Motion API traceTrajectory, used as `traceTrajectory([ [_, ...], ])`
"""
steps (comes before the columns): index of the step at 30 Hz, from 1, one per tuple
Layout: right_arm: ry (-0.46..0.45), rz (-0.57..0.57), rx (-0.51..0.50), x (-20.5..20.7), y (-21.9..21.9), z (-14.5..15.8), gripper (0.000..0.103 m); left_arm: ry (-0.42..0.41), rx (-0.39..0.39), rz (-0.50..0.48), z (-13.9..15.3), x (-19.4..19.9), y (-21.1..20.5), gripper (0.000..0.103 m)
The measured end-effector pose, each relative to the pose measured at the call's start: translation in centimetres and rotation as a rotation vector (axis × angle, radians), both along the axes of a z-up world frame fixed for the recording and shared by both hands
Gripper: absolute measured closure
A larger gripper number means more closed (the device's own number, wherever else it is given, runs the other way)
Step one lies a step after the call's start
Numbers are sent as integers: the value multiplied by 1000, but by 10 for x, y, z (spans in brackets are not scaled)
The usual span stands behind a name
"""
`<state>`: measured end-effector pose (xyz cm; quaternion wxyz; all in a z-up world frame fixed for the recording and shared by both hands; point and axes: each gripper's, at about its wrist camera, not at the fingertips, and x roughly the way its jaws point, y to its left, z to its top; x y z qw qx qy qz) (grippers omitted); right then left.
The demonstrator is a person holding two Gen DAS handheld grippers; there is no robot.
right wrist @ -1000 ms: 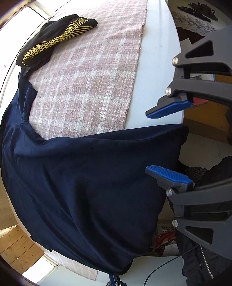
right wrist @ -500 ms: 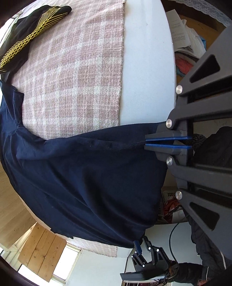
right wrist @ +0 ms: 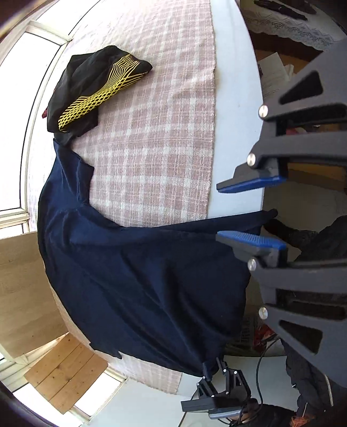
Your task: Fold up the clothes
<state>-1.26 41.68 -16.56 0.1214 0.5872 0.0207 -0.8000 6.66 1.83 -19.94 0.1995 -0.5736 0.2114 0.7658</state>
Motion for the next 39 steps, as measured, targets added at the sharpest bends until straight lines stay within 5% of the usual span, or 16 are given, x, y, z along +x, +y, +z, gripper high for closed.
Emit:
traceTrajectory([
  [10, -33, 148, 123, 2, -52, -81, 56, 14, 0, 147, 14, 8, -31, 69],
  [19, -88, -28, -116, -40, -23, -88, 56, -34, 38, 239, -2, 8, -56, 69],
  [21, -113, -14, -85, -43, -23, -95, 64, -36, 41, 238, -3, 8, -56, 69],
  [22, -128, -3, -71, -44, -23, -99, 91, -34, 40, 238, 0, 8, -57, 69],
  [24, -166, -5, -107, -48, -16, -97, 99, -25, 47, 241, 8, 7, -59, 69],
  [27, -142, -77, -154, -67, 9, -79, 88, -4, 86, 246, 25, 8, -59, 69],
  [29, -77, -147, -119, -89, 28, -62, 56, 14, 112, 225, 36, 5, -54, 69],
  [34, 44, -295, -77, -150, 75, -29, 54, 47, 168, 94, 59, -27, -16, 68],
  [39, 69, -277, 2, -235, 74, -17, 54, 68, 213, 10, 73, -76, 49, 68],
])
